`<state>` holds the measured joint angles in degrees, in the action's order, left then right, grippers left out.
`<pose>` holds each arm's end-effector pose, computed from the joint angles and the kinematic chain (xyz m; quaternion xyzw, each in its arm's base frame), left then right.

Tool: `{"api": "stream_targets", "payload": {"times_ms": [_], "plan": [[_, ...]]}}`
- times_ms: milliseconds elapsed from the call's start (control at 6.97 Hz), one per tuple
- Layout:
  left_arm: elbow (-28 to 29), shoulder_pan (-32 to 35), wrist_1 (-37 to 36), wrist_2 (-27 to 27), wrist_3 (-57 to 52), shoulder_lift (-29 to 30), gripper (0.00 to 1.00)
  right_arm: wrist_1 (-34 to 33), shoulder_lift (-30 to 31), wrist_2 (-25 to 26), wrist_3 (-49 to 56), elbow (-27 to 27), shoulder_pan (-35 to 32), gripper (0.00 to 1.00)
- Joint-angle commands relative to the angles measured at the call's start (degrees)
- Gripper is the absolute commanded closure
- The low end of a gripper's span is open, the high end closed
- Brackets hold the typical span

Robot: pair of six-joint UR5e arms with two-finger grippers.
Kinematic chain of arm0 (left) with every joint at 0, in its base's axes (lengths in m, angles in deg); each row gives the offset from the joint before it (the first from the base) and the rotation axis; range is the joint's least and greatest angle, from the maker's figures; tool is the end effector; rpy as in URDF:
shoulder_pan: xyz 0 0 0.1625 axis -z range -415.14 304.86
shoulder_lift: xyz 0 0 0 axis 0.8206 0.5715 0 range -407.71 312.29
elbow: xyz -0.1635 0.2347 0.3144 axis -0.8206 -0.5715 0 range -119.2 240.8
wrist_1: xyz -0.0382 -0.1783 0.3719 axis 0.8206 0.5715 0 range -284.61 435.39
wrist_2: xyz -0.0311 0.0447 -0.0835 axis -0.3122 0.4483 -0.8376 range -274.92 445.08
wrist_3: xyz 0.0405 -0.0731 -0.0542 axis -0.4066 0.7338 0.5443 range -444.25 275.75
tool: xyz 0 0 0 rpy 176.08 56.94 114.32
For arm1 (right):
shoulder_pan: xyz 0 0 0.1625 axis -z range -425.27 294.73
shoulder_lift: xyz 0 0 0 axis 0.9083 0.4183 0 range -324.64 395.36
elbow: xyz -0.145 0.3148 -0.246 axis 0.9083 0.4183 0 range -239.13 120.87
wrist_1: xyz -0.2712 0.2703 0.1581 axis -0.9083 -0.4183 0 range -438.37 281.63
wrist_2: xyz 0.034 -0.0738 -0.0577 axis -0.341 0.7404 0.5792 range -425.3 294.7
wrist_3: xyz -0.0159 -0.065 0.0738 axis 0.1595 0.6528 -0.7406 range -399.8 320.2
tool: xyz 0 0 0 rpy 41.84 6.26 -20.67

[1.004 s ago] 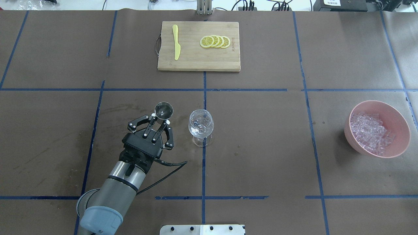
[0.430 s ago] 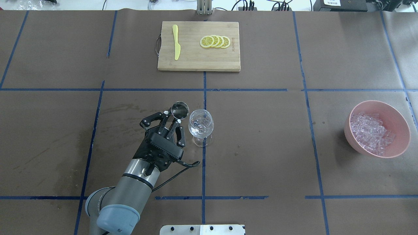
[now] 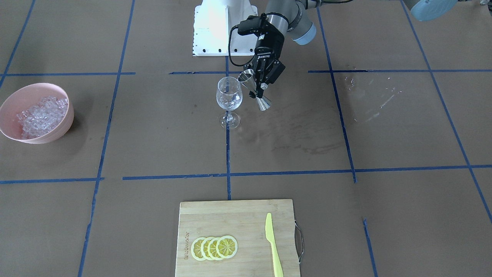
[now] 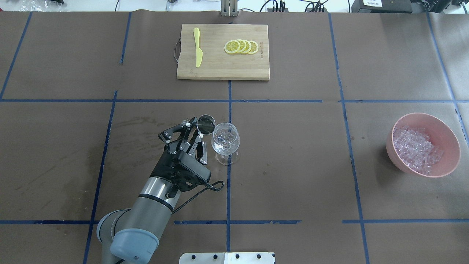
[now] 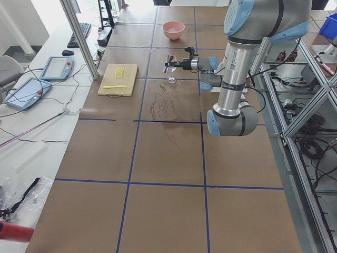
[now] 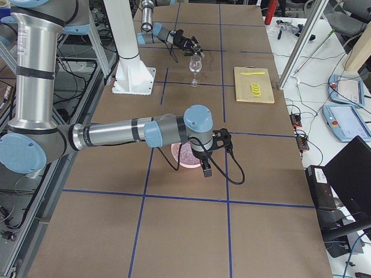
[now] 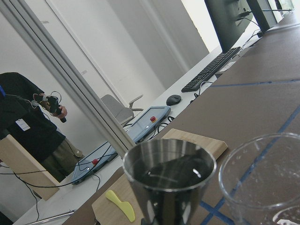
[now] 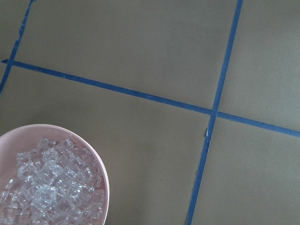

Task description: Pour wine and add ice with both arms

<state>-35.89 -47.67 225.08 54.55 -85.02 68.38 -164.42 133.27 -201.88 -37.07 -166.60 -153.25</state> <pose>0.5296 -0.2904 0.2302 0.6986 0.1510 0.1315 0.6869 0.0453 -0.4431 0.5616 0.1105 -0.3920 -0.0843 0.9094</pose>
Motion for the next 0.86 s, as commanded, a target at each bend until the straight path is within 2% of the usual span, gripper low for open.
{"api": "stream_targets", "payload": {"times_ms": [0,430,717], "plan": [[0.2,-0.2,-0.1,3.0,-10.0,2.1,1.0,0.0,0.0,-0.1,0.0,0.4,0.0,0.0],[0.3,-0.2,0.0,5.9,-23.2,2.6,1.0,0.0,0.0,0.0,0.0,0.9,0.0,0.0],[0.3,-0.2,0.1,6.4,-28.2,2.5,1.0,0.0,0.0,-0.1,0.0,0.9,0.0,0.0]]}}
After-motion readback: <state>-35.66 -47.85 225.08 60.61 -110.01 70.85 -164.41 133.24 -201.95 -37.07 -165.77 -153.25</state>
